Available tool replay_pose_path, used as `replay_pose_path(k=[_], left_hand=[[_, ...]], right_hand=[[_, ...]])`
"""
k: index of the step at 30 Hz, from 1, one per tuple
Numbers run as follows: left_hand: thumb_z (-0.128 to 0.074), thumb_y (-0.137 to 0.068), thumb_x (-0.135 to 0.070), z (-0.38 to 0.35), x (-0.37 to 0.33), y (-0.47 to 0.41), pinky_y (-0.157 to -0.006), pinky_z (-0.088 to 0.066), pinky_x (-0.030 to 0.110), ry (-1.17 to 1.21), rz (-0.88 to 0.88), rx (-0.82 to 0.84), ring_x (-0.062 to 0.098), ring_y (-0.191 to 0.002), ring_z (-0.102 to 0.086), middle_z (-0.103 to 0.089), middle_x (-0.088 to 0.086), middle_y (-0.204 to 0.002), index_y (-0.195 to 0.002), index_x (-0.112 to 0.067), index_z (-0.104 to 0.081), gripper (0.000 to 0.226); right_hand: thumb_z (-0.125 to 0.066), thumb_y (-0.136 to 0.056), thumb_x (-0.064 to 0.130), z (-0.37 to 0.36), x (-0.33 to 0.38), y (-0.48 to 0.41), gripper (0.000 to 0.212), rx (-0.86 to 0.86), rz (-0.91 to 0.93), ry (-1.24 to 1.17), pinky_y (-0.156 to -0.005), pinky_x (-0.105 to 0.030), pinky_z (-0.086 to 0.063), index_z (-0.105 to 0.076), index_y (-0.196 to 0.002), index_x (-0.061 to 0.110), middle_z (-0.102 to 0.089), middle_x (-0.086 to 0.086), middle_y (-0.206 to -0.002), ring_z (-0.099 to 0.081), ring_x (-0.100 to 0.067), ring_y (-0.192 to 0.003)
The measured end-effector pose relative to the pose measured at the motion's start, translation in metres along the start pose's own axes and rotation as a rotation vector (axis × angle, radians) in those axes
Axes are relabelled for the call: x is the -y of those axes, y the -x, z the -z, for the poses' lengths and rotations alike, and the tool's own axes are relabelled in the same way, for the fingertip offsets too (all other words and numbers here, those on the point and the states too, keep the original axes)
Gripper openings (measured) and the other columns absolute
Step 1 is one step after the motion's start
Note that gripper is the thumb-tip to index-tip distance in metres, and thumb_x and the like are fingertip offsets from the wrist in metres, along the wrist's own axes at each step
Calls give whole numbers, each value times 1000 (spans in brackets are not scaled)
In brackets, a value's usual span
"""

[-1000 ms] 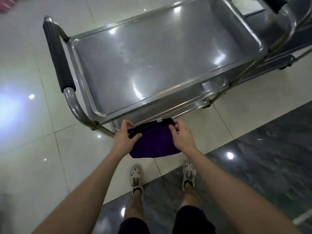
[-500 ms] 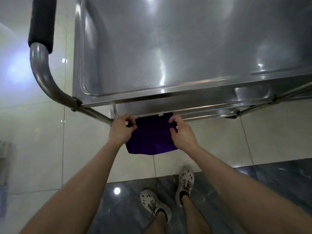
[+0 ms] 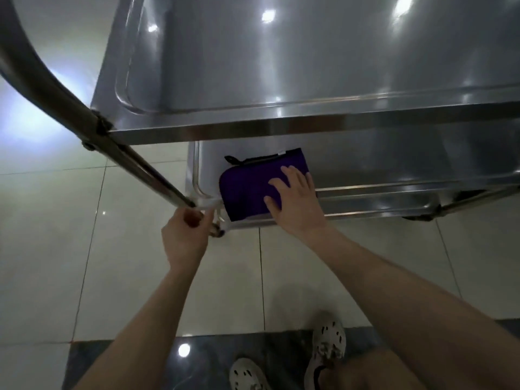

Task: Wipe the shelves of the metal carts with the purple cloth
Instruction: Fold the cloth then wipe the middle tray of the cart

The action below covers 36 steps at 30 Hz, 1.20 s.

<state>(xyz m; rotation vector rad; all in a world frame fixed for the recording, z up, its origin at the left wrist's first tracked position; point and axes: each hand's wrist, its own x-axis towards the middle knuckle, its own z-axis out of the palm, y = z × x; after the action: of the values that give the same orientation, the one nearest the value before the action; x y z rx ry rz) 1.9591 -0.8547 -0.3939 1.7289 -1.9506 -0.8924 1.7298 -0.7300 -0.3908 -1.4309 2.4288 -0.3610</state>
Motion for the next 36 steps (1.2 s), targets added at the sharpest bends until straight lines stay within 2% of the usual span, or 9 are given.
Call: replay_pose_path(k=[3,6,8,11,15,19,24,30,36], left_hand=[[-83,-79,-72,-1,35,-17,-68,-53,37,127,63,-214,20,-77,-62,-61,-3,-83,-93,-22,-54,60],[-90,-80,-63,-4,33,-60,-83,-60,39,371,-141,-141,19,-94,-70,-70,-3,-100,-109,-27,-61,54],[-87,-86,-59,-12,25,-88,-71,-63,44,515,-210,-77,29,-78,-75,-75,8,-84,-91,-20,-68,43],[-77,-90,-58,-33,22,-113,-49,-51,40,679,-240,-154,25,-51,-59,-59,16,-59,-67,-5,-50,64],[-76,-86,-55,-48,26,-127,-50,-45,37,787,-303,-245,23,-52,-51,-49,17,-61,-74,10,-46,72],[-73,-89,-50,-43,30,-118,-47,-47,47,782,-306,-209,27,-54,-51,-50,22,-62,-73,2,-51,59],[-71,-96,-41,-31,34,-114,-50,-52,52,762,-285,-236,28,-54,-53,-53,31,-64,-74,12,-47,62],[-70,-96,-40,-23,46,-129,-53,-44,38,740,-327,-337,22,-52,-46,-42,7,-56,-62,-15,-39,52],[-69,-94,-40,-24,46,-136,-51,-35,30,751,-340,-358,9,-47,-32,-32,-10,-47,-59,-20,-32,55]], right_hand=[[-47,-105,65,-25,9,-18,60,-91,24,64,-129,-67,-16,-63,-147,25,-46,-15,-164,-34,-35,-157],[-23,-104,76,-56,9,-32,76,-56,-27,141,-127,-74,-7,-43,-163,34,-28,-14,-176,-15,-39,-164],[-15,-104,77,-77,5,-34,78,-139,-30,174,-125,-77,-6,-38,-166,35,-26,-15,-177,-13,-42,-164],[-9,-102,80,-91,-2,-43,80,-265,-9,179,-125,-76,-7,-37,-165,39,-28,-12,-176,-17,-41,-164],[-7,-97,90,-83,-14,-50,87,-332,43,256,-125,-73,-16,-37,-164,43,-36,-4,-173,-27,-33,-161],[-5,-94,93,-79,-10,-46,90,-232,51,237,-125,-76,7,-27,-167,47,-22,-1,-179,-11,-30,-166],[0,-93,92,-84,11,-63,89,-180,2,224,-125,-75,10,-16,-170,49,-10,-1,-181,-2,-32,-167],[2,-91,92,-99,47,-93,85,-157,-56,253,-120,-80,13,-2,-168,55,-2,-7,-182,3,-40,-166],[0,-80,104,-90,36,-90,95,-95,-69,209,-122,-76,16,-2,-165,62,7,1,-182,12,-33,-166]])
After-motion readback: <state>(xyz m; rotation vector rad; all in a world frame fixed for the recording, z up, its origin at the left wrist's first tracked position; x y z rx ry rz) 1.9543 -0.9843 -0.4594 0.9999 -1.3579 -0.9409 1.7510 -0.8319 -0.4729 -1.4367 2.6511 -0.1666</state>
